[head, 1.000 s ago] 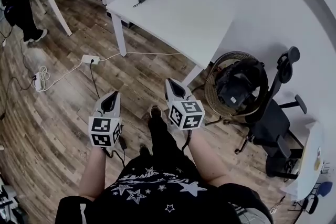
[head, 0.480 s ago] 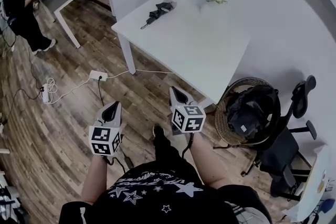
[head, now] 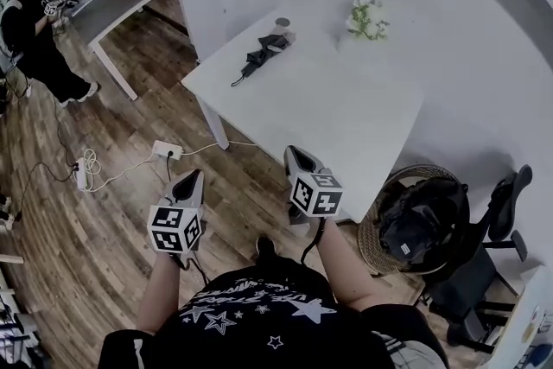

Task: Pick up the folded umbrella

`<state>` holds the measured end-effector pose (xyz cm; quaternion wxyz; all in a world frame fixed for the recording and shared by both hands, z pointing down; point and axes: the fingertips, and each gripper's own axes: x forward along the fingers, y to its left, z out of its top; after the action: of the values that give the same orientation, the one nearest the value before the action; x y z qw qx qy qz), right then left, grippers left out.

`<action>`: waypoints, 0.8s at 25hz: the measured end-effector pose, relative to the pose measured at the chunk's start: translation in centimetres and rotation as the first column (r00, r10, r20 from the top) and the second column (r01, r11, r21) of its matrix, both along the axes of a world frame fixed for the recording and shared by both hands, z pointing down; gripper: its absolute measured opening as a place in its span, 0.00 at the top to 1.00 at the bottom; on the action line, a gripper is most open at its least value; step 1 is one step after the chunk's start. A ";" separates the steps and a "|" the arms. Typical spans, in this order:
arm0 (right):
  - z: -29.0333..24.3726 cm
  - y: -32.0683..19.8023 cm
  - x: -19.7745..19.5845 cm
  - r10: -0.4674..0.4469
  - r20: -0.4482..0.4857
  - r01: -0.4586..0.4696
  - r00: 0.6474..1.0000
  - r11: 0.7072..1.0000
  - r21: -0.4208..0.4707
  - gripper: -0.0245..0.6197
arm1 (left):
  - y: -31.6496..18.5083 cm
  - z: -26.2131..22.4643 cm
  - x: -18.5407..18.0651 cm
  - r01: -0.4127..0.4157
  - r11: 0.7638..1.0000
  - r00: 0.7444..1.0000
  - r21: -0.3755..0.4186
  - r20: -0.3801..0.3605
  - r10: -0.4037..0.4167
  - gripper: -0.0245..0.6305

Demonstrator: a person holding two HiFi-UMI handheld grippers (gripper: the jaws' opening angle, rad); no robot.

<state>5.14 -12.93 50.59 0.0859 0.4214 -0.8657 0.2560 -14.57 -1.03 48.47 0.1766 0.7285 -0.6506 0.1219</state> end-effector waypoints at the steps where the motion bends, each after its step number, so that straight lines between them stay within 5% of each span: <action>1: 0.0 -1.0 0.0 0.000 0.002 0.000 1.000 1.000 -0.002 0.94 | -0.9 0.0 -0.2 0.001 1.000 1.000 0.000 0.000 -0.001 0.96; 15: 1.9 -9.3 -1.6 0.007 0.036 -0.003 0.999 0.995 -0.098 0.94 | -10.0 0.4 -1.9 0.024 1.000 1.000 0.006 -0.014 -0.023 0.96; 20: 3.1 -12.7 -2.3 0.071 0.041 -0.065 0.997 0.989 -0.136 0.94 | -14.3 0.9 -4.2 0.016 1.000 0.999 0.009 -0.042 -0.016 0.96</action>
<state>2.82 -25.58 53.71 0.0853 0.4380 -0.8334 0.3260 -18.81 -15.35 49.41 0.1877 0.7264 -0.6532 0.1020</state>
